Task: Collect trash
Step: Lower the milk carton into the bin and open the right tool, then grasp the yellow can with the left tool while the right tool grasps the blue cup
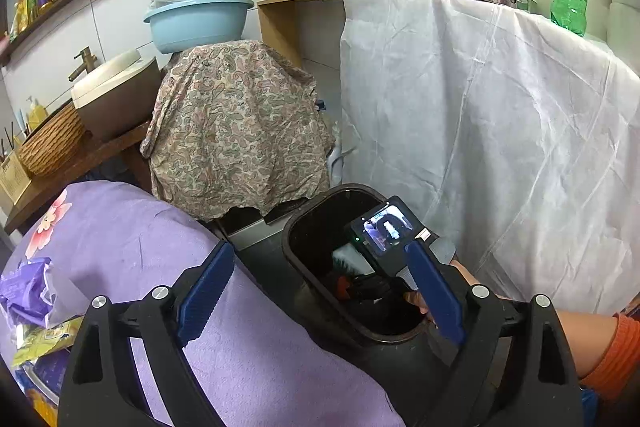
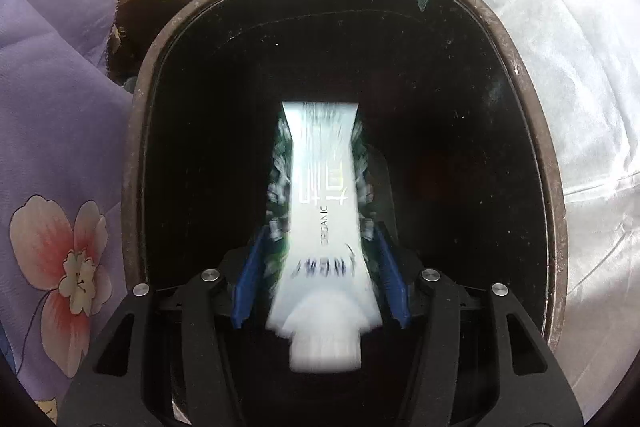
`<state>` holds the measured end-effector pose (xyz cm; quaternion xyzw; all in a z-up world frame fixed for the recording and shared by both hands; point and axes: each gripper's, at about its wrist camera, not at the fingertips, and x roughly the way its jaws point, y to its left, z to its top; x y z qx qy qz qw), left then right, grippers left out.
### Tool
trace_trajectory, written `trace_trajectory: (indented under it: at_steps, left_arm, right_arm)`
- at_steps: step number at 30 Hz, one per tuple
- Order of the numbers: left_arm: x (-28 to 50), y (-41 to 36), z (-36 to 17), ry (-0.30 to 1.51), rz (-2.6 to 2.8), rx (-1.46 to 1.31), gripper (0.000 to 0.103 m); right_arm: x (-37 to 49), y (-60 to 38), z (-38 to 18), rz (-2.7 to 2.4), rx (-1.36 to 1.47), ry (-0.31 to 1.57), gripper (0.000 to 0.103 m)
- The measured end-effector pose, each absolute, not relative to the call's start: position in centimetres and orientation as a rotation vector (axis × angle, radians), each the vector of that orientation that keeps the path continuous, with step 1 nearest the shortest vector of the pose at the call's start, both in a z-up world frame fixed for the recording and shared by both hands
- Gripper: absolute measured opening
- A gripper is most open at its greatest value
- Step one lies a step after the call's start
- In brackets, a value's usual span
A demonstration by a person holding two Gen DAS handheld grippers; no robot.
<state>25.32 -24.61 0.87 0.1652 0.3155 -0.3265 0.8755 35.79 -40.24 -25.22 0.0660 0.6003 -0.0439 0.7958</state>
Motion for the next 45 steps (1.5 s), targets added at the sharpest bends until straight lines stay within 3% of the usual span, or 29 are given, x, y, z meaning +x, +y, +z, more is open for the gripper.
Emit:
trace_trajectory:
  at_steps: [3,16,23,28,37,45]
  left_arm:
    - [25.2,-24.3,1.0,0.656,-0.679,0.340,0.090]
    - [23.8,-21.3,0.8,0.662,-0.658,0.296,0.090]
    - [22.5,-18.0,0.9,0.654,-0.638,0.247,0.090]
    - [21.4,-13.8,0.5,0.669,-0.593,0.194,0.090]
    - [18.0,-2.6,0.5,0.660,-0.393,0.122,0.090]
    - [15.6,8.4,0.6,0.653,-0.128,0.078,0.090]
  right_arm:
    - [35.7,-40.0,-25.2,-0.095,0.128,1.277,0.066]
    - [32.4,-38.4,-22.6,-0.092,0.041,1.207,0.066]
    - [29.7,-36.6,-17.6,-0.067,0.001,1.102,0.066]
    - [26.6,-34.2,-11.8,-0.001,-0.012,0.963,0.075]
    - [22.0,-26.1,-3.6,0.255,-0.002,0.790,0.077]
    - [20.2,-15.6,-0.2,0.478,-0.045,0.713,0.078]
